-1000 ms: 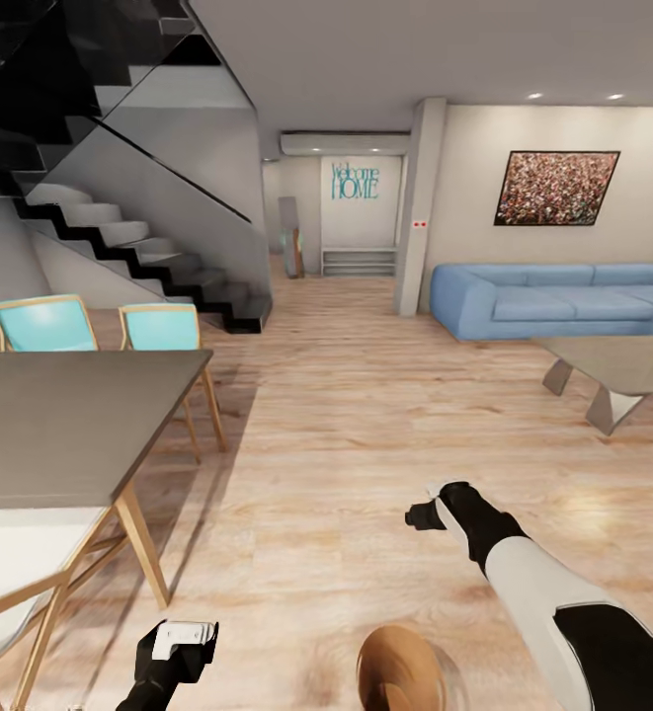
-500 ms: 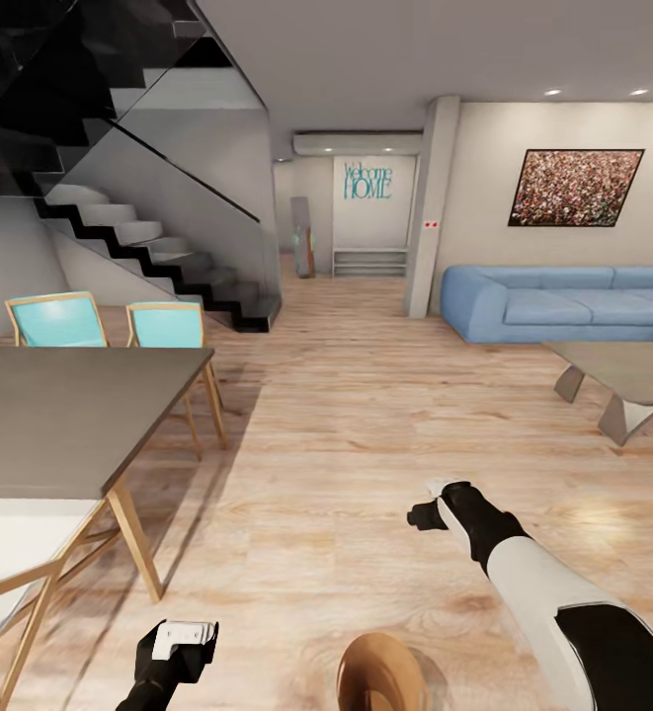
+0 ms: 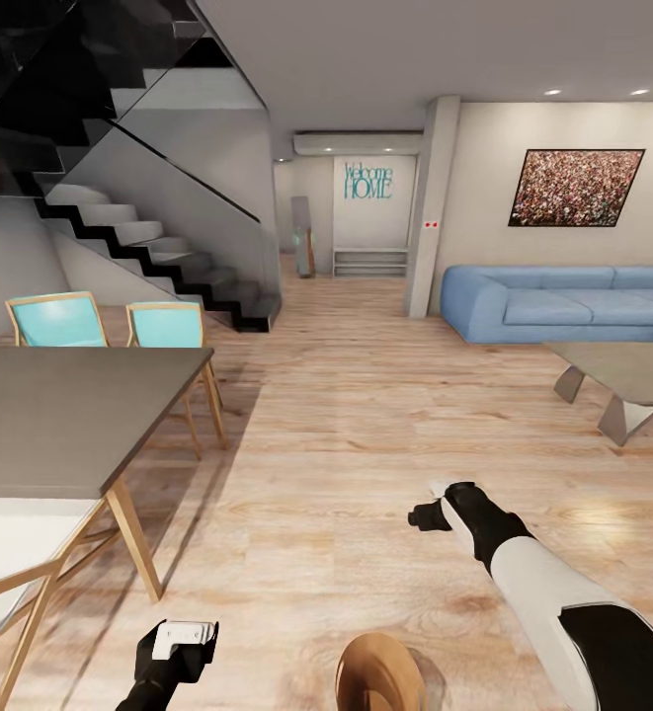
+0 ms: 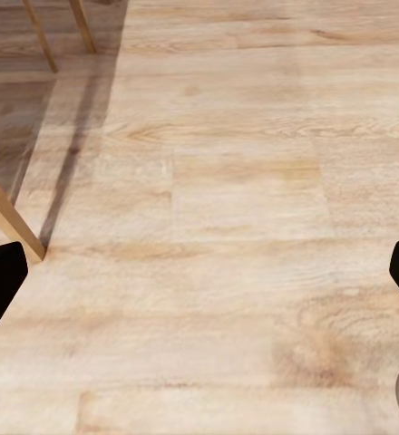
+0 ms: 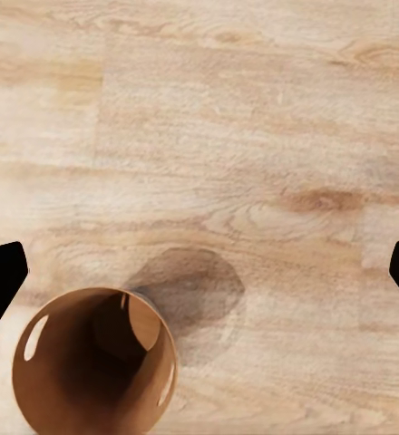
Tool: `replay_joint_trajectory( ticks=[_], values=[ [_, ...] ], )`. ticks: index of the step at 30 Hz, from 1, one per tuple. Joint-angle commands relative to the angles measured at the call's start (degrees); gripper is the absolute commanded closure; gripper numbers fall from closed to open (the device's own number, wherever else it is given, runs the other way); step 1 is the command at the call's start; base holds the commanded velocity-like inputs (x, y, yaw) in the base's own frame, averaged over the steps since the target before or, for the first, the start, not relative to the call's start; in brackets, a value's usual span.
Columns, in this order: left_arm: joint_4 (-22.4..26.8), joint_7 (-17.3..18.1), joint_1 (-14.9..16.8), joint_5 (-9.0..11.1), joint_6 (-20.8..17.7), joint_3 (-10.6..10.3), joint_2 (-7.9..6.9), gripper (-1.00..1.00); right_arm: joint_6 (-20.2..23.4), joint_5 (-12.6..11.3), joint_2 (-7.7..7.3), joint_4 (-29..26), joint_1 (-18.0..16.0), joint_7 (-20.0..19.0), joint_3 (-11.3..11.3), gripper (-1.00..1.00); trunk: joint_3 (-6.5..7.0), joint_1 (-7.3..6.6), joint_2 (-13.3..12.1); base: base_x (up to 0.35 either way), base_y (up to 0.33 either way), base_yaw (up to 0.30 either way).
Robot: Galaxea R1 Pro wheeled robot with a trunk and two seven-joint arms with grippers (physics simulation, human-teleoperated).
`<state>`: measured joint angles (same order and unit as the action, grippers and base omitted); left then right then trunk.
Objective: Put the three can of soda from the living room inside the tash can in the kitchen.
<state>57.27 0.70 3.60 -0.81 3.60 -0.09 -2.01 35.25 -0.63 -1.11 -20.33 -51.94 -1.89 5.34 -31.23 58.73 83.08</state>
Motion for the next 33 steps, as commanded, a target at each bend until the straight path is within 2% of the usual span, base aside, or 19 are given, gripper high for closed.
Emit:
replay_joint_trajectory(
  ticks=[1,7,15,22,33],
  values=[
    [0.0,0.0,0.0,0.0,0.0,0.0,0.01,-1.0,0.0,0.0,-0.01,0.0,0.0,0.0,0.0,-1.0,0.0,0.0,0.0,0.0,0.0,0.0],
    [0.0,0.0,0.0,0.0,0.0,0.0,0.06,-1.0,0.1,0.0,-0.04,0.0,0.0,-0.2,-0.1,-1.0,0.0,0.0,0.0,0.0,0.0,0.0],
    [0.0,0.1,0.1,0.0,-0.6,0.1,0.07,-1.0,0.0,0.0,-0.03,0.1,0.0,-0.2,0.0,-1.0,-1.44,1.76,3.2,0.0,0.0,0.0],
    [0.0,0.1,0.1,0.1,-0.6,0.0,0.07,-1.0,0.0,0.1,-0.03,0.1,0.0,-0.2,0.0,-1.0,-1.44,1.76,3.2,0.0,0.0,0.0],
    [0.0,0.1,0.1,0.0,-0.7,0.0,0.08,-1.0,0.0,0.0,0.02,0.4,0.0,-0.3,0.1,-1.0,-3.41,4.17,7.6,0.0,0.0,0.0]
  ],
)
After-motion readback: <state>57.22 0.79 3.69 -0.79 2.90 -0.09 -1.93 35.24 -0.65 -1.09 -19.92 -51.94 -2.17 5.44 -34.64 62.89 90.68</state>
